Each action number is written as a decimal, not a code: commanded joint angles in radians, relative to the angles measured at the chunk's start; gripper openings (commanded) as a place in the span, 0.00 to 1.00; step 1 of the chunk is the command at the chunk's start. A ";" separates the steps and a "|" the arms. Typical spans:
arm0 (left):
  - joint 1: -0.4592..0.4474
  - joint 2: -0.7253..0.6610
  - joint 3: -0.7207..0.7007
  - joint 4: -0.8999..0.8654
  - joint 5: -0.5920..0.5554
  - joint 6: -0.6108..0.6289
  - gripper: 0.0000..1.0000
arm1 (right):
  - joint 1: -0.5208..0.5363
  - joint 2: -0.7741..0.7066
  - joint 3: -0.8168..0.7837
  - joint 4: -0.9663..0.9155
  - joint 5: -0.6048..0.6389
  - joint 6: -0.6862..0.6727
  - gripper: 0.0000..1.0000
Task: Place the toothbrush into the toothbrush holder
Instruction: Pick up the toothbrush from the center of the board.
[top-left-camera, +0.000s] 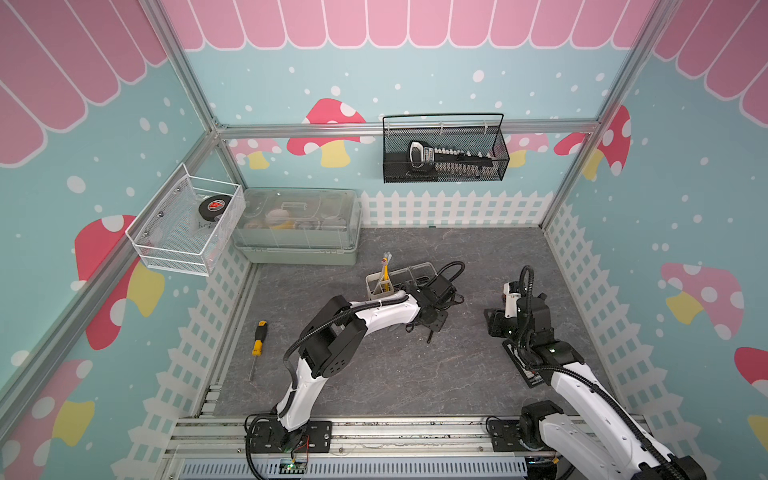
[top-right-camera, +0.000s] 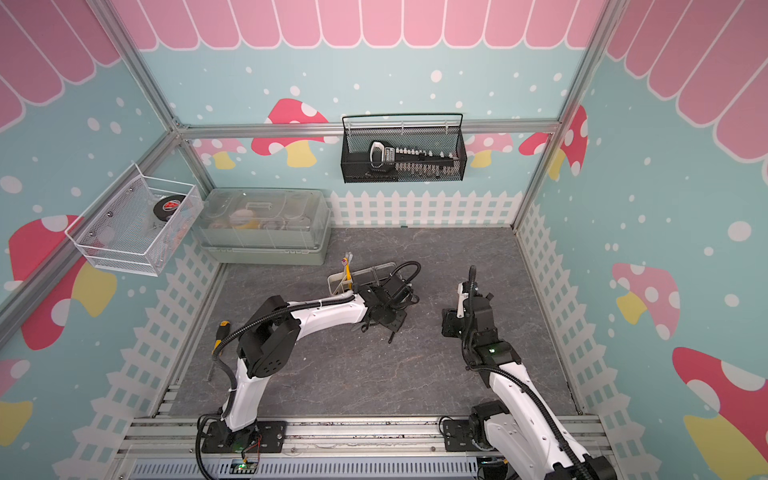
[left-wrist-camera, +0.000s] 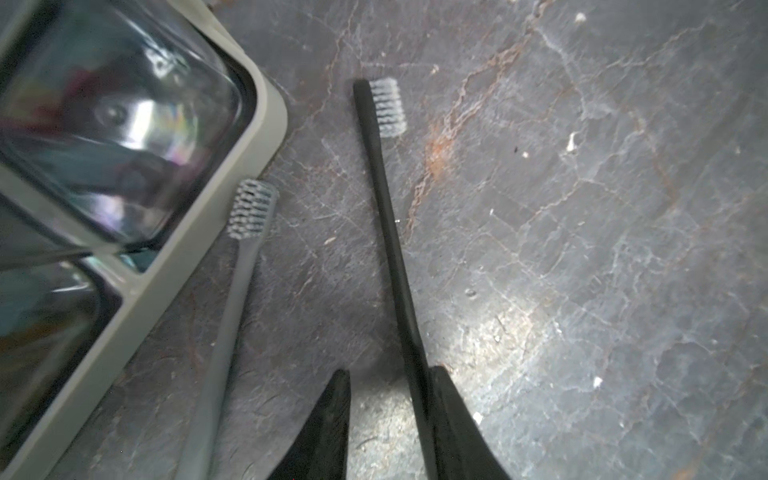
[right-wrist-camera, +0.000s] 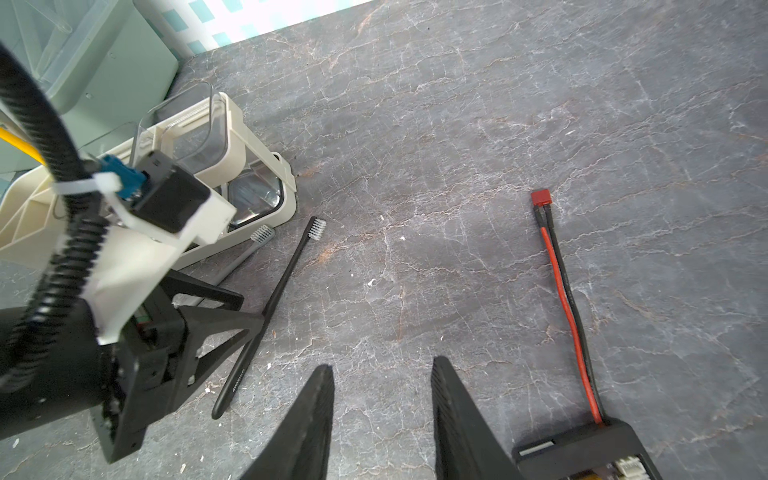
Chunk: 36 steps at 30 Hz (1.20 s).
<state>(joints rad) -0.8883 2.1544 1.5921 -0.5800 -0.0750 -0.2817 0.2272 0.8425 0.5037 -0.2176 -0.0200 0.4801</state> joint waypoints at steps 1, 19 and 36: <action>-0.015 0.032 0.037 -0.032 -0.004 -0.029 0.33 | -0.009 -0.017 -0.023 -0.019 0.011 -0.004 0.39; -0.026 0.106 0.115 -0.104 0.013 -0.038 0.00 | -0.015 -0.039 -0.014 -0.067 -0.001 -0.025 0.40; -0.035 -0.080 -0.037 -0.038 0.075 0.027 0.00 | -0.015 -0.074 0.006 -0.131 -0.049 -0.017 0.41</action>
<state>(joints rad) -0.9188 2.1242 1.5692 -0.6163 -0.0055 -0.2794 0.2157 0.7887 0.4931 -0.3229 -0.0502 0.4648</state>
